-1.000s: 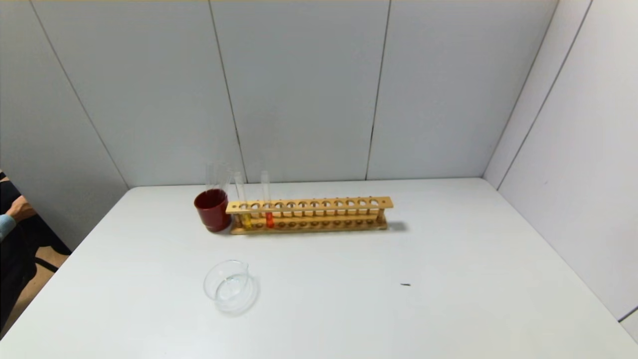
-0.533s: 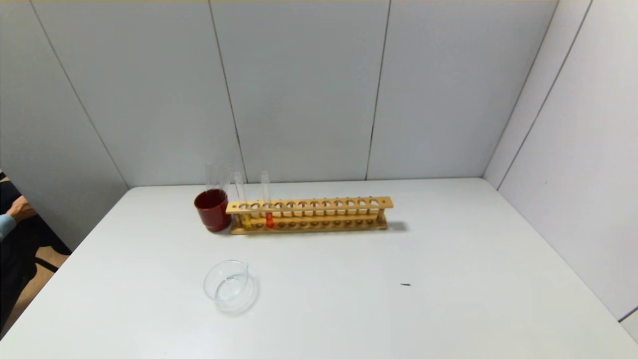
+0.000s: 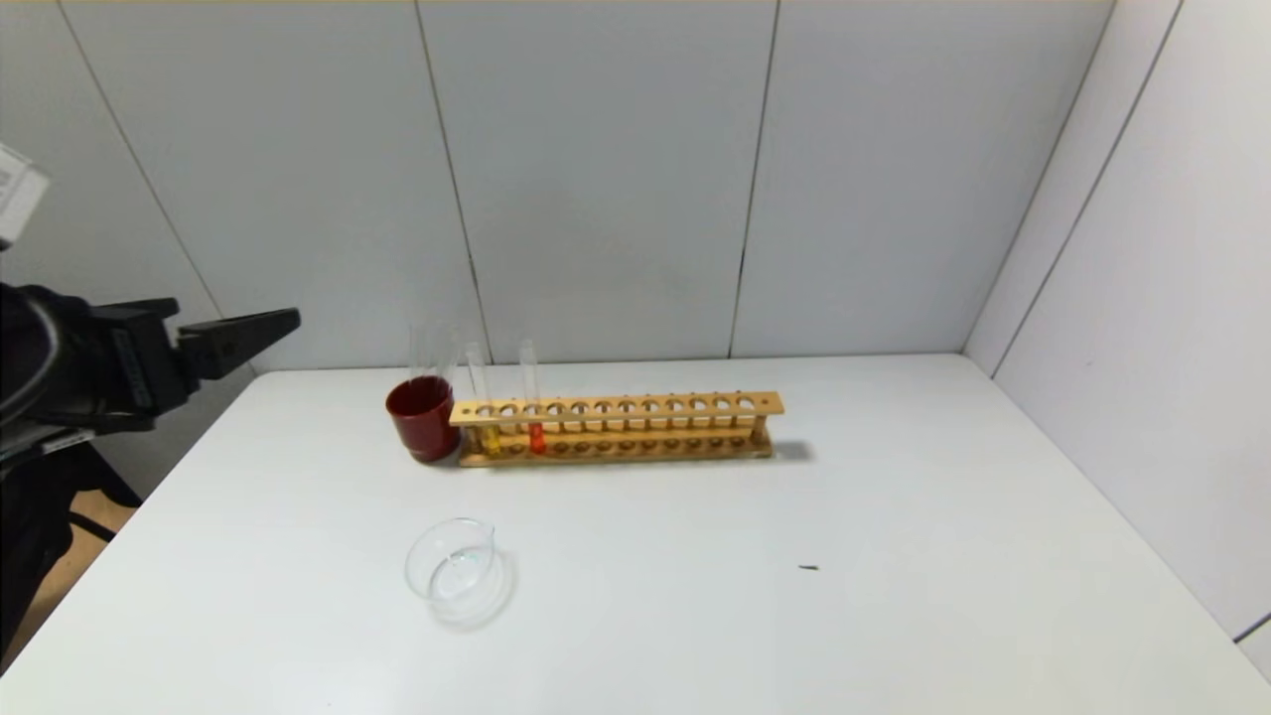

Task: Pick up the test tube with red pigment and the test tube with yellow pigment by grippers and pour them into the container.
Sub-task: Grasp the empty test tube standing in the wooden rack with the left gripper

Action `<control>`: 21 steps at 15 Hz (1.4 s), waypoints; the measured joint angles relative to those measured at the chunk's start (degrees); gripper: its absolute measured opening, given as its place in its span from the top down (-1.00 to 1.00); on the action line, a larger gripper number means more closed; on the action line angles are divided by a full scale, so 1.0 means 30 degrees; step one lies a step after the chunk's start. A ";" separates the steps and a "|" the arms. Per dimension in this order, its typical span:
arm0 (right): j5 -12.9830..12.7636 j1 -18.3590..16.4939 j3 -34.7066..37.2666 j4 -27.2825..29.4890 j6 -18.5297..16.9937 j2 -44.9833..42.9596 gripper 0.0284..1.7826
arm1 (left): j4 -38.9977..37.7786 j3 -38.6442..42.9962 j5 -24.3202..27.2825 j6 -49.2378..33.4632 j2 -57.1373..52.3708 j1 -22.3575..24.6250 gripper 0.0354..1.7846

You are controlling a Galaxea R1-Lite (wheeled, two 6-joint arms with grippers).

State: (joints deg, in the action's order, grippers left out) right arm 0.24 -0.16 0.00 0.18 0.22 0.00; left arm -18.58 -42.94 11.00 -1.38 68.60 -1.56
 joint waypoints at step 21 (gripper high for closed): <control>-0.0008 0.0000 0.0000 0.0000 0.0008 0.0000 -0.96 | -0.9773 -0.2272 -0.0260 -0.0845 1.5169 -0.2536 -0.96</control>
State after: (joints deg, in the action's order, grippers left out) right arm 0.22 -0.16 0.00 0.18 0.24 0.00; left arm -47.90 -49.75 10.22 -3.91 114.10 -9.17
